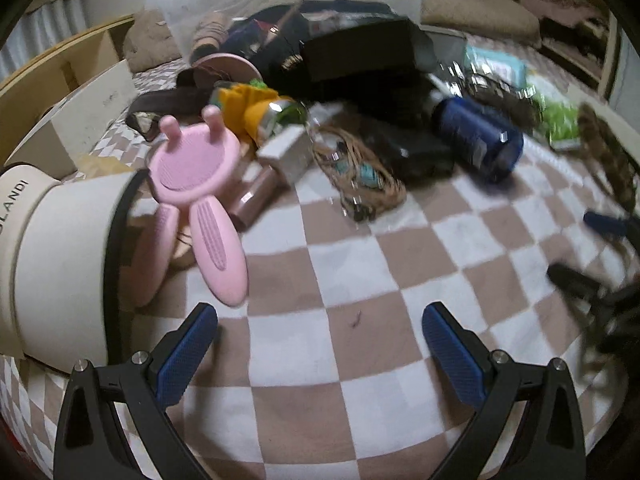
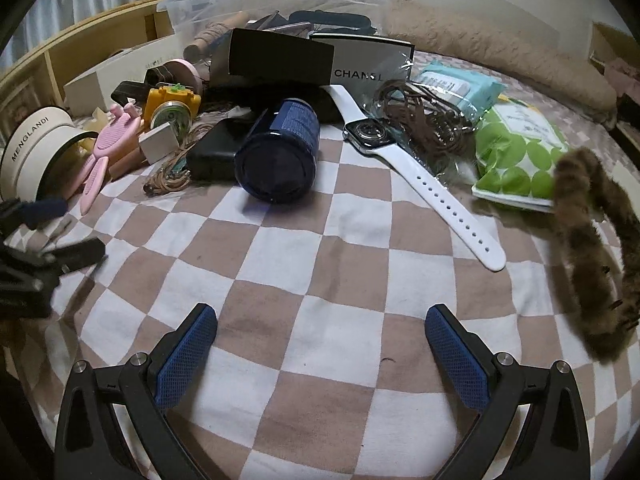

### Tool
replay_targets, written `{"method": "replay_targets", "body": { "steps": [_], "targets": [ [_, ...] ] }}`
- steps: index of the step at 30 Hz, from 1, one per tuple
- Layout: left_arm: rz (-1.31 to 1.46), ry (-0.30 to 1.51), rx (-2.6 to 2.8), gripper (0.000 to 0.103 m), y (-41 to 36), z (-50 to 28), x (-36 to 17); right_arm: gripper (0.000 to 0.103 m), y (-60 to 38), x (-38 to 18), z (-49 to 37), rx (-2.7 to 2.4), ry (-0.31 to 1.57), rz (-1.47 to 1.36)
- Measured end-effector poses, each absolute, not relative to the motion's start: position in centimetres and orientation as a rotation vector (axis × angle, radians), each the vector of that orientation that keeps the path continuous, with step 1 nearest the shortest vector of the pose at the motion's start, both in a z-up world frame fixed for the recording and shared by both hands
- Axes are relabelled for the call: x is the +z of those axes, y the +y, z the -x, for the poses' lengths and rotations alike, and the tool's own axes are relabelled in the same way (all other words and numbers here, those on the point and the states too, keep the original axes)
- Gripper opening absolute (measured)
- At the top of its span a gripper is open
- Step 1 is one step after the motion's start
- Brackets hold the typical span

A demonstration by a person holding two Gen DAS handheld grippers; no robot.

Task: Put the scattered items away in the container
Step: 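Move the left tool to the pink-and-white tube while the right tool approaches the black case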

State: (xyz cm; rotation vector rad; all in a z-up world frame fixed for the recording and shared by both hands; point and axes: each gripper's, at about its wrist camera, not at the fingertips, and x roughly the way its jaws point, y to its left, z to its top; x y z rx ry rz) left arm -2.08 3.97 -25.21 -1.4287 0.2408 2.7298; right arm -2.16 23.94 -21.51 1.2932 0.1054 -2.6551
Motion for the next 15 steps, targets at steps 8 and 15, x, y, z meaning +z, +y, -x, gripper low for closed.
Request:
{"method": "replay_targets", "body": {
  "steps": [8,15],
  "targets": [
    [1.418,0.212,2.681,0.103,3.4,3.0,-24.4,0.103,23.8,-21.8,2.3,-2.653,0.113,-1.283],
    [1.182,0.167,2.798,0.086,2.9,5.8,-19.8,0.103,24.0,-21.9,2.3,-2.649,0.088,-1.272]
  ]
}}
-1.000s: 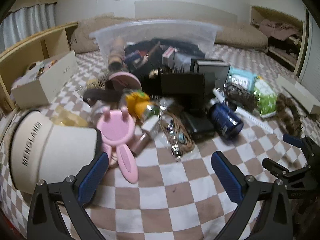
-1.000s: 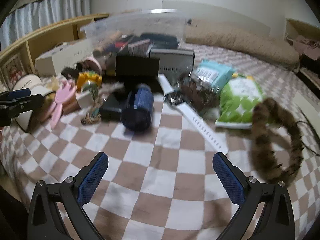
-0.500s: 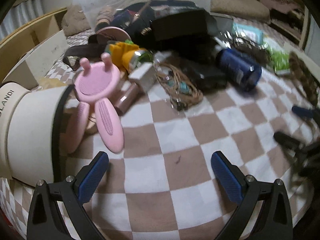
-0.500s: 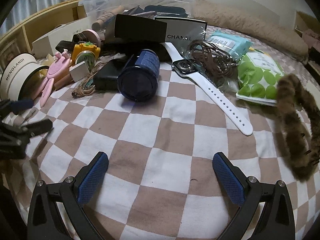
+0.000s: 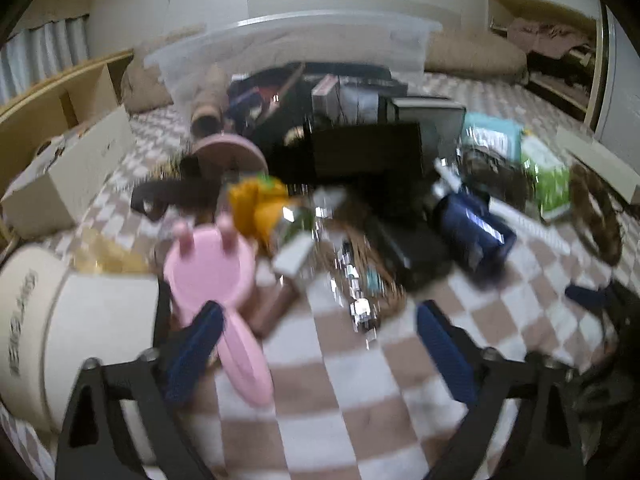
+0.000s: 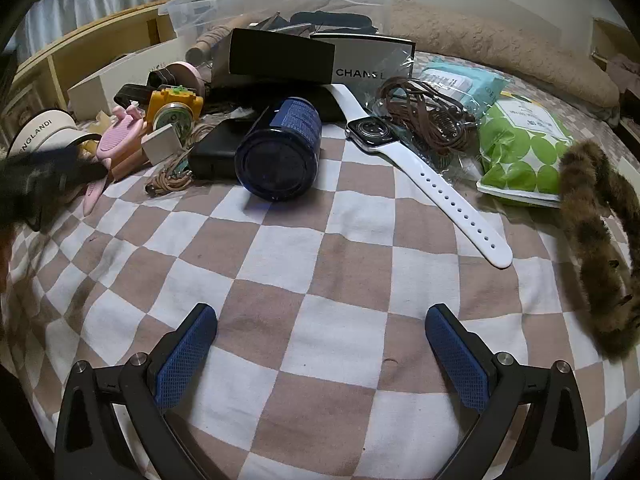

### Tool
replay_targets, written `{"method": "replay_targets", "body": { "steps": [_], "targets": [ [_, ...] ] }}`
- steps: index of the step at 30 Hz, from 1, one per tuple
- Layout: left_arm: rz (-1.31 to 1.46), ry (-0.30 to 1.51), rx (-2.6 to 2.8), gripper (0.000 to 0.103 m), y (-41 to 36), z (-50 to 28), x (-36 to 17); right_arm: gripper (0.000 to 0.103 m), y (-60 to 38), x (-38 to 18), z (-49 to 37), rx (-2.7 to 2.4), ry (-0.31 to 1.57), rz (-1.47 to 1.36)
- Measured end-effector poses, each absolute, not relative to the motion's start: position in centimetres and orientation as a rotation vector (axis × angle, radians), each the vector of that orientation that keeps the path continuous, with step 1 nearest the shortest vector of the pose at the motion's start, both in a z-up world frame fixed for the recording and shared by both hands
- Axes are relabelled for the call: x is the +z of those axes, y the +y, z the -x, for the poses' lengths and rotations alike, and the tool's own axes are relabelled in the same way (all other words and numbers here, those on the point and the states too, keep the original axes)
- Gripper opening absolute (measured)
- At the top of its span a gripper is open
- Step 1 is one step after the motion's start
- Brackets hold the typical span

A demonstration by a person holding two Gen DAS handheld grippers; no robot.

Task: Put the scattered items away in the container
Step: 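Move the left tool to the pink-and-white tube while the right tool approaches the black case, then close the right tool on the black zippered case and lift it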

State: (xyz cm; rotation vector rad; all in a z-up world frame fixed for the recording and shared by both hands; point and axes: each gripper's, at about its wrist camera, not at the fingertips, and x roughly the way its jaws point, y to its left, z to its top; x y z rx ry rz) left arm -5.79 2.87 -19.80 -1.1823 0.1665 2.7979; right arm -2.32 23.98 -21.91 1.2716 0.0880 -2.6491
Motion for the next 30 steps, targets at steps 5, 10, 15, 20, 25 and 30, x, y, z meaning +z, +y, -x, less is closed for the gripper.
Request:
{"method": "replay_targets", "body": {
  "steps": [5,10,15,20,25,30],
  "targets": [
    [1.221,0.125,2.774,0.067,2.5,8.4,-20.6,0.103,24.1,-21.9,2.3,-2.649,0.082,-1.27],
    [1.324,0.139,2.737,0.055,2.3,10.2,-22.7,0.103,24.0,-21.9,2.3,-2.646,0.081,-1.275],
    [1.359,0.2,2.729,0.052,2.5,10.5,-23.9,0.103,23.9,-21.9,2.3,-2.65,0.094,-1.275],
    [1.372,0.183,2.695,0.049,2.2,10.4,-24.2,0.103,23.6,-21.9,2.1,-2.663,0.125,-1.274],
    [1.392,0.1,2.689,0.037,1.7,10.1,-24.0,0.103,23.7,-21.9,2.2,-2.661,0.124,-1.278],
    [1.395,0.096,2.643,0.024,2.3,8.7,-23.9,0.103,23.4,-21.9,2.2,-2.665,0.151,-1.288]
  ]
}}
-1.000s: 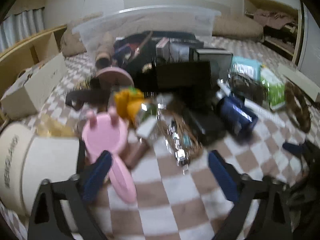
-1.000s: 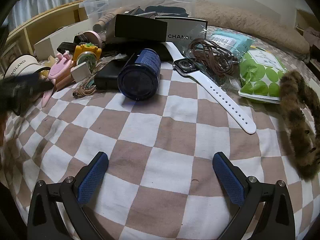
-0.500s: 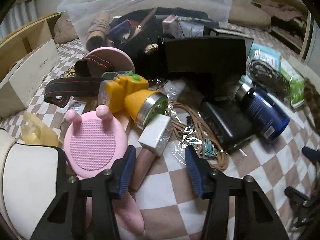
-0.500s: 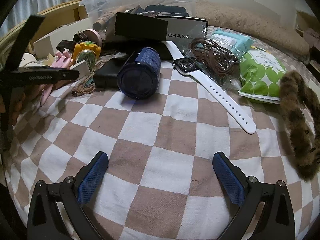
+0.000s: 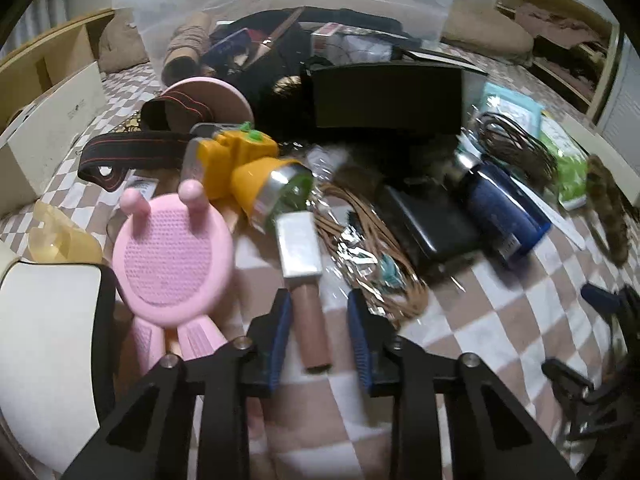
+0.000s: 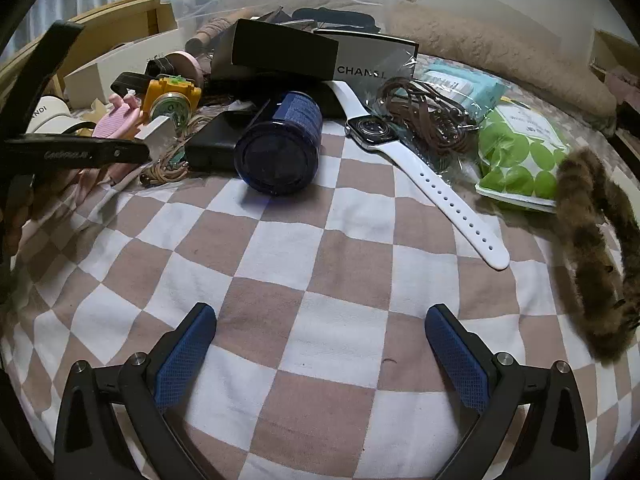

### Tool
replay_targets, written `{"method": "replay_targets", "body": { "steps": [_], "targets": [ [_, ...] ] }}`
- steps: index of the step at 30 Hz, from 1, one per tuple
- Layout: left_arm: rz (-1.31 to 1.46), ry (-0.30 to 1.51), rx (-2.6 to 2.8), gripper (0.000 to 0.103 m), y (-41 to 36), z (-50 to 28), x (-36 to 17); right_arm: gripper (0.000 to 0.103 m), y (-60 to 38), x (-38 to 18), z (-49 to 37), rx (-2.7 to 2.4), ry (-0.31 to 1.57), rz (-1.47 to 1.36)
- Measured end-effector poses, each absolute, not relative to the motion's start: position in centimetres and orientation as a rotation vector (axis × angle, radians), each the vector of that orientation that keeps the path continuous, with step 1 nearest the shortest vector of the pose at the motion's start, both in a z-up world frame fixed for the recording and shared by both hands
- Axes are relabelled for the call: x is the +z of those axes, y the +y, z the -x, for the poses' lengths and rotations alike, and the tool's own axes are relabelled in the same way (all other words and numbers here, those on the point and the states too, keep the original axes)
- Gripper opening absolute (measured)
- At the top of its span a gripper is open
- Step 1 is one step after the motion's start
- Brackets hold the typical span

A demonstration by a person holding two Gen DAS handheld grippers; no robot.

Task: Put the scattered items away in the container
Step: 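Close the right tool on the black zippered case and lift it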

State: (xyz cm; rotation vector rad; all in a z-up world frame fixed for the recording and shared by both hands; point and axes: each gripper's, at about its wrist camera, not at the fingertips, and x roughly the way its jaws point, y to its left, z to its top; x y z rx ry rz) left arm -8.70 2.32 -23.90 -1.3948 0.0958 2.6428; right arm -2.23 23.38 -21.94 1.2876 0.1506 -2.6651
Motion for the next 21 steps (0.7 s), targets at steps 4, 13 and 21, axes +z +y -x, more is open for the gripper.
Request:
{"method": "replay_targets", "body": {
  "steps": [4,13,21],
  "targets": [
    [1.407,0.075,2.634,0.023,2.1,7.6,-24.6,0.103,23.5,-20.8,1.8,-2.667,0.111,-1.256],
    [1.391,0.031,2.654,0.025,1.6,7.7,-25.1,0.068,20.3,-16.9,5.2,-2.445,-0.25,-1.117],
    [1.405,-0.075,2.593,0.022,0.7,7.0,-24.9,0.068,16.5,-19.2,10.3,-2.455,-0.265,-1.318]
  ]
}}
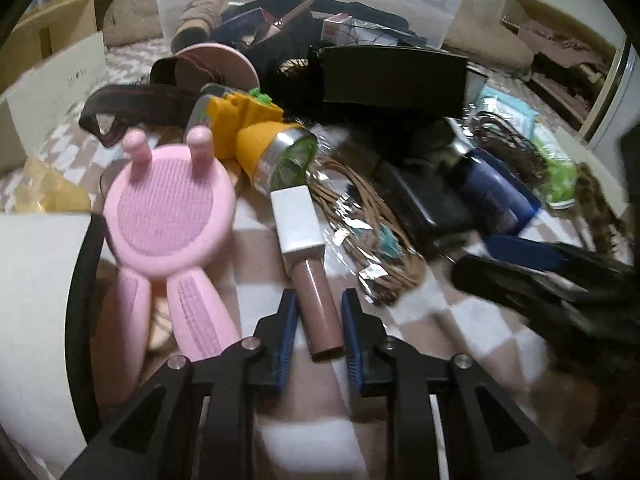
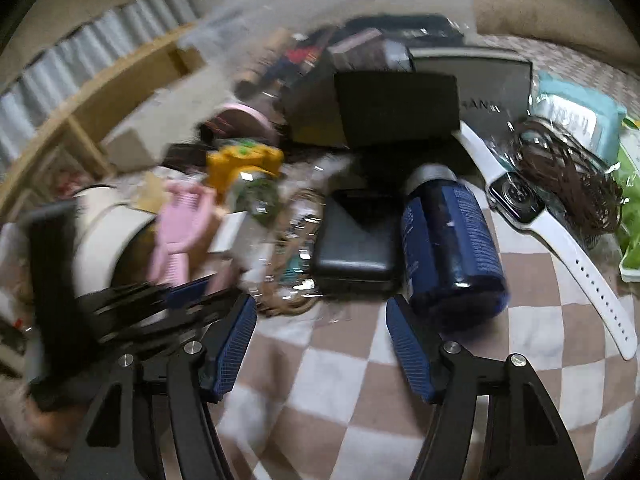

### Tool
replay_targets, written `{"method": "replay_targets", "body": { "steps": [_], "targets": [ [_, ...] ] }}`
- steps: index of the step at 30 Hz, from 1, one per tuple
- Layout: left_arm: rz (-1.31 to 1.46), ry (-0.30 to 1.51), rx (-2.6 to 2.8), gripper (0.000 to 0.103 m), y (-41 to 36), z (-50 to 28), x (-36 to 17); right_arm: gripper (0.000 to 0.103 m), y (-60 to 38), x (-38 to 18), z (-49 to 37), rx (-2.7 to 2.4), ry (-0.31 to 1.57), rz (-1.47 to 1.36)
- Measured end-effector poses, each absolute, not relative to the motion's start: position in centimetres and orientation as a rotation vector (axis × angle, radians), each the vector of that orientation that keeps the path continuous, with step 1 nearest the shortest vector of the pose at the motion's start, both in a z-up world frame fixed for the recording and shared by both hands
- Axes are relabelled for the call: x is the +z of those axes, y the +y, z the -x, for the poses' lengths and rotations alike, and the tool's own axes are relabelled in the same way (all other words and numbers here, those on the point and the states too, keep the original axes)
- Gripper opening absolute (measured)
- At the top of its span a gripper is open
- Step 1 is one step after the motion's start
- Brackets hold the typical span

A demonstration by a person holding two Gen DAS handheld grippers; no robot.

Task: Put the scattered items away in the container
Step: 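Close the right tool on the black zippered case and lift it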

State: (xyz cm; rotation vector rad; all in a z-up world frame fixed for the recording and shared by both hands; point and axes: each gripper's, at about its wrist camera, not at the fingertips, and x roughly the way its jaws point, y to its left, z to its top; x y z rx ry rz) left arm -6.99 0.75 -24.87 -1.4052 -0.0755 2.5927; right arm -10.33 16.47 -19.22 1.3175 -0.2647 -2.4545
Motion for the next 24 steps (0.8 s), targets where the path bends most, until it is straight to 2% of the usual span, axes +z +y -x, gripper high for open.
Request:
{"method": "replay_targets", "body": {
  "steps": [4,11,14,17,19,21,24],
  "targets": [
    [1.412,-0.091,2.545,0.022,0.9,4.8,-24.7,0.068,17.0,-20.4,11.4,-2.487,-0.336,-1.389],
    [1.399,-0.148,2.55,0.022,2.3,0.9,-24.7,0.068,17.1,-21.1,14.4,-2.489,-0.348,-1.386],
    [1.376,-0.112,2.594,0.022,3.1,0.0,-24.6,0.068,16.9,-21.4,15.2,-2.49,-0.299,-1.373],
    [1.369,-0.086,2.617,0.023,3.4,-0.3,-24.5,0.062,17.2,-21.4,14.4,-2.516,-0.272,-1.324],
    [1.372,-0.107,2.623,0.025,3.1,-0.4,-24.4,0.062,17.6,-21.5,13.8,-2.514,-0.282,-1.305],
    [1.37,-0.135,2.629,0.035,2.8,-0.8,-24.4,0.061,18.0,-21.4,13.1,-2.507,-0.278,-1.294],
    [1.356,-0.109,2.641,0.041,3.3,-1.6,-24.3,0.061,18.6,-21.4,11.2,-2.481,-0.257,-1.283]
  ]
}}
